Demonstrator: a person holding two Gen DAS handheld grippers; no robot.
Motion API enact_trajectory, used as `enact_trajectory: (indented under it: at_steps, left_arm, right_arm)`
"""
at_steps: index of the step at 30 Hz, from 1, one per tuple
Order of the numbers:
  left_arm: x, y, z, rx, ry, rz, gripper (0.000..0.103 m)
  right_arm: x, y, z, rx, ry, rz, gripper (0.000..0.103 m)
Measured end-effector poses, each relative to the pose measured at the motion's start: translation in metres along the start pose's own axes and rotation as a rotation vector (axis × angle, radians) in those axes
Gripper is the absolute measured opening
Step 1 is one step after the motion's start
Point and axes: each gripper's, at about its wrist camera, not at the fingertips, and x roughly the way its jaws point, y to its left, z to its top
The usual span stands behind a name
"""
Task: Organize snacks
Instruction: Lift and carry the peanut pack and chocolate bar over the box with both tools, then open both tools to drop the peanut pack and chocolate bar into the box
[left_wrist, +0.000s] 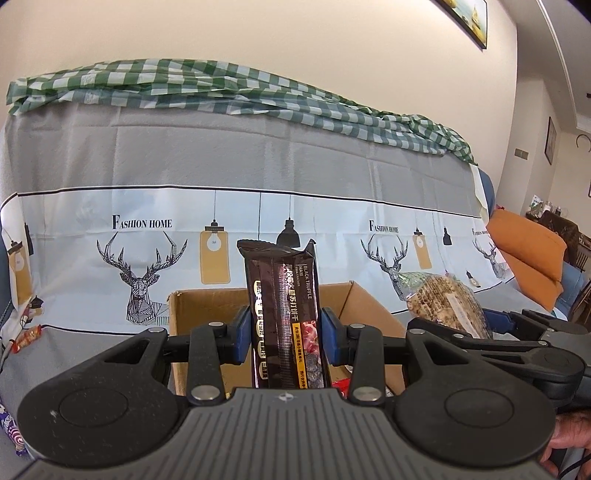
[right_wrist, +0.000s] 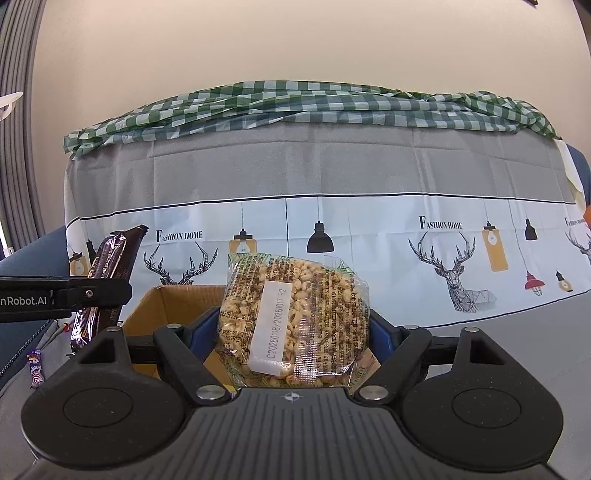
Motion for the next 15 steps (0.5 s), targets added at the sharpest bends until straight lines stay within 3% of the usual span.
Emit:
enact_trajectory:
  at_steps: [15]
  left_arm:
    - [-0.0021,-0.0018,-0.0014,0.011,-0.016,-0.027,0.042]
  right_arm:
    - [-0.0023,0.0014,-0.0004,-0.009,-0.007,-0.008,0.082]
